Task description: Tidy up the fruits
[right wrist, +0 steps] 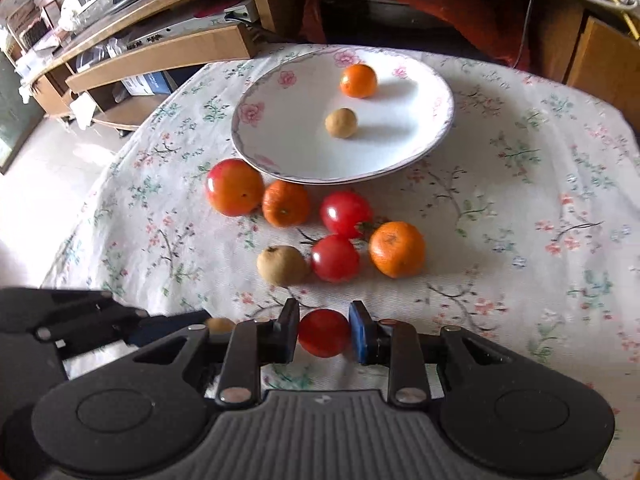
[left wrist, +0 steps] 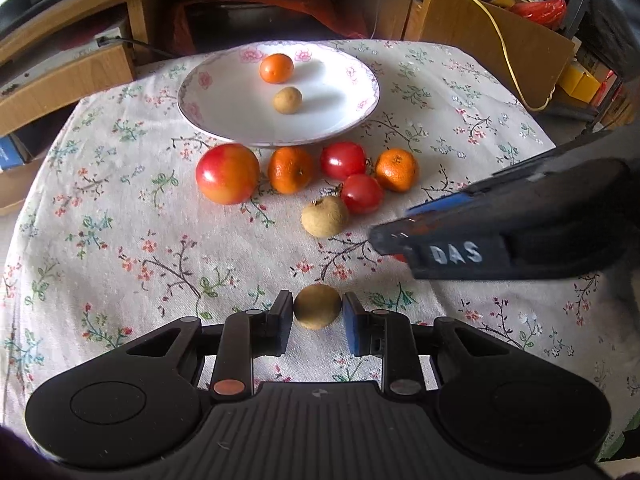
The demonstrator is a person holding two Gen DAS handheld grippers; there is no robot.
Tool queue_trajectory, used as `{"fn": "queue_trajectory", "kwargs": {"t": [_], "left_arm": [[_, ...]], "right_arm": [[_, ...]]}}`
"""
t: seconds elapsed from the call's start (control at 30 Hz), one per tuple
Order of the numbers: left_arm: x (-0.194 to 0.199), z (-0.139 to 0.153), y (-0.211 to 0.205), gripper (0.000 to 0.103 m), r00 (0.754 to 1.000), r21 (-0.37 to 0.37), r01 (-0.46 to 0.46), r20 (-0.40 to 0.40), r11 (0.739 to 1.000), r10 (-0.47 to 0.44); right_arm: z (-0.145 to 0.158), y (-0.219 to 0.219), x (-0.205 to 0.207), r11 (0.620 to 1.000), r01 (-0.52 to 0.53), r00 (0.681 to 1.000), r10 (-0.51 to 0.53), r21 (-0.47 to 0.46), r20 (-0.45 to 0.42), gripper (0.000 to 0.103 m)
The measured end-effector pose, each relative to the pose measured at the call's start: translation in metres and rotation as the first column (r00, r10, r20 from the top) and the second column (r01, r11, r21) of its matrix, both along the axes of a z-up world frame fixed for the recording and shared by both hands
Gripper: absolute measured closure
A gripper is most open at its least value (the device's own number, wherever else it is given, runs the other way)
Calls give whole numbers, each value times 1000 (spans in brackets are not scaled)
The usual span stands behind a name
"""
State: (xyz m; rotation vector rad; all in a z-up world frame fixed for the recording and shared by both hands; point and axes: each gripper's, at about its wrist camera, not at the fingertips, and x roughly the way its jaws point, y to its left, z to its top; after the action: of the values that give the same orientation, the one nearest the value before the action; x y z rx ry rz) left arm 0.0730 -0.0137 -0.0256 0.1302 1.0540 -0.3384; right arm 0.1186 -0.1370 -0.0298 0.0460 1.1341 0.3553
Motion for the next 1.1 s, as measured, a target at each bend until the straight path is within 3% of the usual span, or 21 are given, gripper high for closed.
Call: {"fn": "queue_trajectory", "kwargs": {"t": [0.3,1.1], "left_arm": [[-2,9,-7,69,999,46,8,48,999,-10],[-4,10,-23,71,988,186,36,142,982,-63]], "right_arm": [[14,-4,-21,995,-49,998,53,-83,41,84],[9,-5,-25,994,-47,997,53,-97,61,84]]}}
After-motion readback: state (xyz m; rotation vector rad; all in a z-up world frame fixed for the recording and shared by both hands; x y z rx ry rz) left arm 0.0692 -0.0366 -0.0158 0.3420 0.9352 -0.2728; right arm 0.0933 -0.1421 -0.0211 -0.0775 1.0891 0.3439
